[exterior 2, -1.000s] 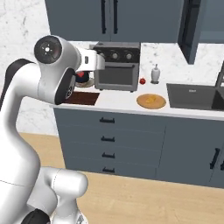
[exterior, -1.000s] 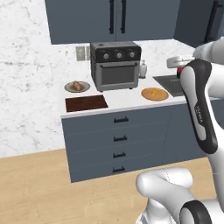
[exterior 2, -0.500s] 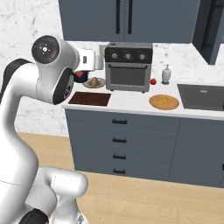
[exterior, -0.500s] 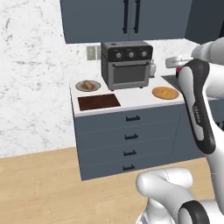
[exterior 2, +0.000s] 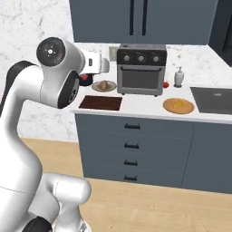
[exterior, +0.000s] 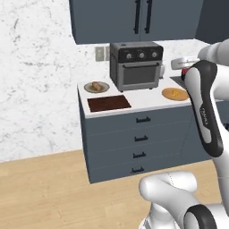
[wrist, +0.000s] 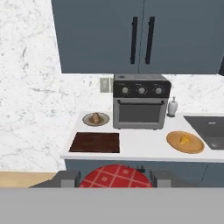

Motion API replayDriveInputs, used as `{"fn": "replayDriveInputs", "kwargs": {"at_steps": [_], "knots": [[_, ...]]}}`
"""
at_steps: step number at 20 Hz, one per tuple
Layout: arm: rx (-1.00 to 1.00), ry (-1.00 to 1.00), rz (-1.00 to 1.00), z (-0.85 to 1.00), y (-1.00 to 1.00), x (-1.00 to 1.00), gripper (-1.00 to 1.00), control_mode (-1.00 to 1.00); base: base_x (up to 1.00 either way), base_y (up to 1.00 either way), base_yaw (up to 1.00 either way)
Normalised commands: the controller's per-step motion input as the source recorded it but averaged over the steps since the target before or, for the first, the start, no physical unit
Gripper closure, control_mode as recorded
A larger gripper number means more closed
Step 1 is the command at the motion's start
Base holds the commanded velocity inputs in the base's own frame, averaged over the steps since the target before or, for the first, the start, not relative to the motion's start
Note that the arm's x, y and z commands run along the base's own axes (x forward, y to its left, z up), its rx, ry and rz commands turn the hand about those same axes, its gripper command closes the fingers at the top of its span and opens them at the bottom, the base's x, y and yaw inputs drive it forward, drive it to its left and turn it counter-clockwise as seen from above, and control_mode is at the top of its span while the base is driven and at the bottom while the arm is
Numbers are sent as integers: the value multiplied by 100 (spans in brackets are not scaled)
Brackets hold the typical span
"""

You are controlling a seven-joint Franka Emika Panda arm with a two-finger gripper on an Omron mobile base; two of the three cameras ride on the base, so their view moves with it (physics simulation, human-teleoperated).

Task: From the different types of pastries on the counter, select a croissant and place it on the cutting board. Then retrieve a jar of jam from the cabinet and place it alongside the croissant on the cutting board.

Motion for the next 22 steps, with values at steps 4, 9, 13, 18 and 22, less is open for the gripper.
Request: {"fn": "replayDriveInputs", "kwargs": {"at_steps": [4, 9, 13, 18, 22], "knots": [[0, 0, 0, 0, 0, 0, 100, 100, 0, 47, -1], [0, 0, 0, 0, 0, 0, 100, 100, 9, 4, -1], [0, 0, 0, 0, 0, 0, 100, 100, 12, 0, 0], [0, 0, 0, 0, 0, 0, 100, 100, 16, 8, 0], [0, 0, 0, 0, 0, 0, 100, 100, 32, 14, 0]]}}
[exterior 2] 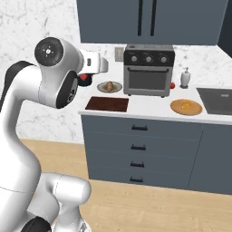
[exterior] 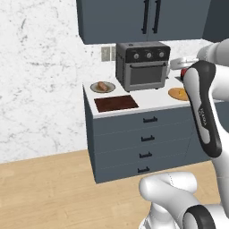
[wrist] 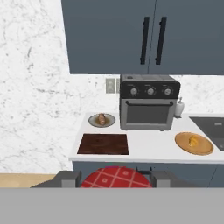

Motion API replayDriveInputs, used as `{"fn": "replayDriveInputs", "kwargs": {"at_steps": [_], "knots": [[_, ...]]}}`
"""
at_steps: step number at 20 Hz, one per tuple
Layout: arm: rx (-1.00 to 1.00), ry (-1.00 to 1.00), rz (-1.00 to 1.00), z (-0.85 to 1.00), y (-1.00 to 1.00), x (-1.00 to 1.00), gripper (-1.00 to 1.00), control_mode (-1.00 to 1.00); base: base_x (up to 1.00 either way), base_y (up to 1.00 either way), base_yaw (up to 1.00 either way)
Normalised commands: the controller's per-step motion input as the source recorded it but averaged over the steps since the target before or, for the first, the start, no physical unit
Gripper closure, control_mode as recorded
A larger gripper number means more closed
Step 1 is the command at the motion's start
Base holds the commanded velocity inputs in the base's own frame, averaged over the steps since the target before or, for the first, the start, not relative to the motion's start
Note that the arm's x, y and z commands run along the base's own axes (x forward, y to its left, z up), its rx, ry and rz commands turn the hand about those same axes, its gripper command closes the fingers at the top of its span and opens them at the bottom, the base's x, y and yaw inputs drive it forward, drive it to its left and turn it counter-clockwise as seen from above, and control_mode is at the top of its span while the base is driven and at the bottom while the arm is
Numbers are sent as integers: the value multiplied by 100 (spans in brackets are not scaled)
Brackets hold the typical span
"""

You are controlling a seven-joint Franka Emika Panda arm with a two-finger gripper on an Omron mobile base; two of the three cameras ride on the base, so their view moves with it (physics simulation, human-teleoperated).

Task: From the different types of pastries on the counter, select a croissant and place it on the cutting board. Then retrieve a jar of jam from the cabinet and place it alongside the croissant on the cutting board.

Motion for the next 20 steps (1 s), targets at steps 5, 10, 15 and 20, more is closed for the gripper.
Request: {"fn": "replayDriveInputs", "kwargs": {"at_steps": [5, 10, 15, 20], "knots": [[0, 0, 0, 0, 0, 0, 100, 100, 40, 13, 0], [0, 0, 0, 0, 0, 0, 100, 100, 45, 13, 0], [0, 0, 0, 0, 0, 0, 100, 100, 38, 10, 0], [0, 0, 0, 0, 0, 0, 100, 100, 33, 11, 0]]}}
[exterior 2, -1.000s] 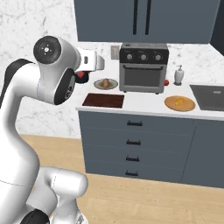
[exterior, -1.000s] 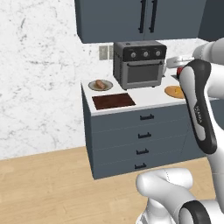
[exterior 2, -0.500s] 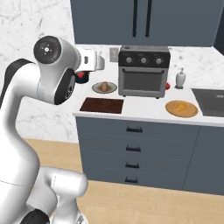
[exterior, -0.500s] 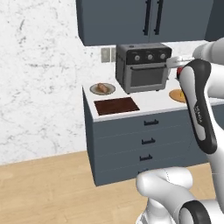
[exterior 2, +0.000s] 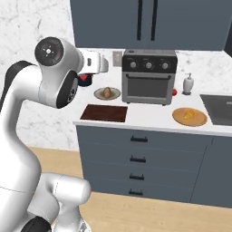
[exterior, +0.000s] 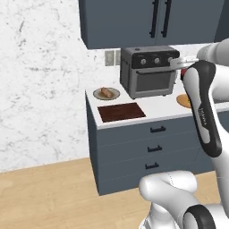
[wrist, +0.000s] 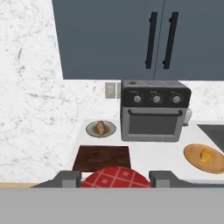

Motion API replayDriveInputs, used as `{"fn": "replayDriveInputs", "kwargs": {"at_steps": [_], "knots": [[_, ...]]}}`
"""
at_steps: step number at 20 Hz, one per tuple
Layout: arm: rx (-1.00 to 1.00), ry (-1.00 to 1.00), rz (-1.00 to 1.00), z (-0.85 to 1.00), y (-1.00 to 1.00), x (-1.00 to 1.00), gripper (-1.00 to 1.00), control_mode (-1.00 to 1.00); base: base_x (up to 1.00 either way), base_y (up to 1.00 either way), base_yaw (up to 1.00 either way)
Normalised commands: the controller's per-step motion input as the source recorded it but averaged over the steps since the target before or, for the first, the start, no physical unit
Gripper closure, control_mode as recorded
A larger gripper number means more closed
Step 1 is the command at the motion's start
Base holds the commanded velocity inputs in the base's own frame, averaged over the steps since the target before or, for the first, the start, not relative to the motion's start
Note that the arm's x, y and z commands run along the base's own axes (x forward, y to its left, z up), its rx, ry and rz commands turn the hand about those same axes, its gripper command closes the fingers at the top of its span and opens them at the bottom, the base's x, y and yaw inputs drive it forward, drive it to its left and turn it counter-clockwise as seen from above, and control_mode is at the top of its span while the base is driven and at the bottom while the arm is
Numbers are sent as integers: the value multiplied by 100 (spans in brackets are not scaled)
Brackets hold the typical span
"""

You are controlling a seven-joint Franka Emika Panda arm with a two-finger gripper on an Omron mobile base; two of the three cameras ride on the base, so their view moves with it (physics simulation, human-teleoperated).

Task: From the different types of pastries on the counter, select a croissant and place it on the cutting board. Then retrieve a jar of jam from the cabinet and place it alongside the croissant on the cutting board.

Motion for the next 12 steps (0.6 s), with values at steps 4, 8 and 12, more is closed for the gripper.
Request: {"fn": "replayDriveInputs", "kwargs": {"at_steps": [4, 8, 12], "knots": [[0, 0, 0, 0, 0, 0, 100, 100, 27, 12, 0], [0, 0, 0, 0, 0, 0, 100, 100, 29, 14, 0], [0, 0, 0, 0, 0, 0, 100, 100, 41, 15, 0]]}}
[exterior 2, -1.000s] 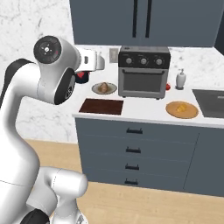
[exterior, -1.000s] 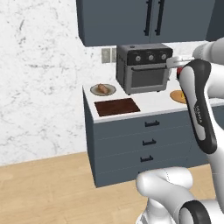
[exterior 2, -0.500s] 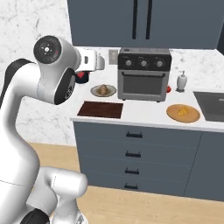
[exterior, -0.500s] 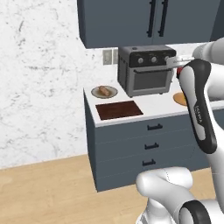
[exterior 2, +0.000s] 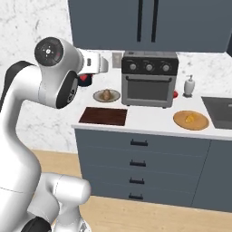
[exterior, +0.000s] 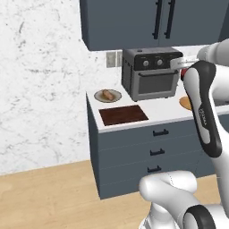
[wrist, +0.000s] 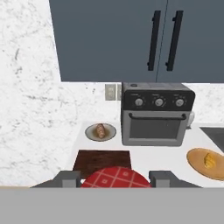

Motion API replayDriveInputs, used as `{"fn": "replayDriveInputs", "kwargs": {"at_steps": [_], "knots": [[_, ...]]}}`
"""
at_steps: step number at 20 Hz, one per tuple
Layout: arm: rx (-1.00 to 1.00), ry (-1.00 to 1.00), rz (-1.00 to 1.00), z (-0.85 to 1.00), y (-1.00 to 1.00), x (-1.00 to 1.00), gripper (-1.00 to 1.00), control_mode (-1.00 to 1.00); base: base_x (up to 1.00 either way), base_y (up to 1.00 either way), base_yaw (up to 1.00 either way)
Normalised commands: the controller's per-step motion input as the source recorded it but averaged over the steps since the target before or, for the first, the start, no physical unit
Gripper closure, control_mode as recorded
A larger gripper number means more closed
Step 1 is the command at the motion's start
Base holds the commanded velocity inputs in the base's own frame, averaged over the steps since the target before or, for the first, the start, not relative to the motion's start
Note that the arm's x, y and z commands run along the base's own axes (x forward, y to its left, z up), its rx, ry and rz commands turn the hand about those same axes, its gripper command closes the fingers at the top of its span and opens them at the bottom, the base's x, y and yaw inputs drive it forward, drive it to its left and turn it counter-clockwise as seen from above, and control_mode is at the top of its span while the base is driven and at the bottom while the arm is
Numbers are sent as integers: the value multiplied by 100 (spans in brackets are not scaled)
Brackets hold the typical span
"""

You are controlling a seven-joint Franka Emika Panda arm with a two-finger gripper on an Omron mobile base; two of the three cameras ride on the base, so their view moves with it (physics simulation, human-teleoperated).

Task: From the different types of pastries on the counter, select a croissant and place it on the cutting board. Then retrieve a jar of jam from the cabinet and place it alongside the croissant on the cutting board.

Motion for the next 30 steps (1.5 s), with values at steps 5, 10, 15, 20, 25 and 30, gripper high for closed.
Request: {"fn": "replayDriveInputs", "kwargs": {"at_steps": [5, 10, 15, 20, 25, 30], "knots": [[0, 0, 0, 0, 0, 0, 100, 100, 41, 12, 0], [0, 0, 0, 0, 0, 0, 100, 100, 31, 4, 0], [0, 0, 0, 0, 0, 0, 100, 100, 32, 4, 0], [0, 0, 0, 0, 0, 0, 100, 100, 41, 7, 0], [0, 0, 0, 0, 0, 0, 100, 100, 43, 10, 0], [0, 0, 0, 0, 0, 0, 100, 100, 30, 9, 0]]}}
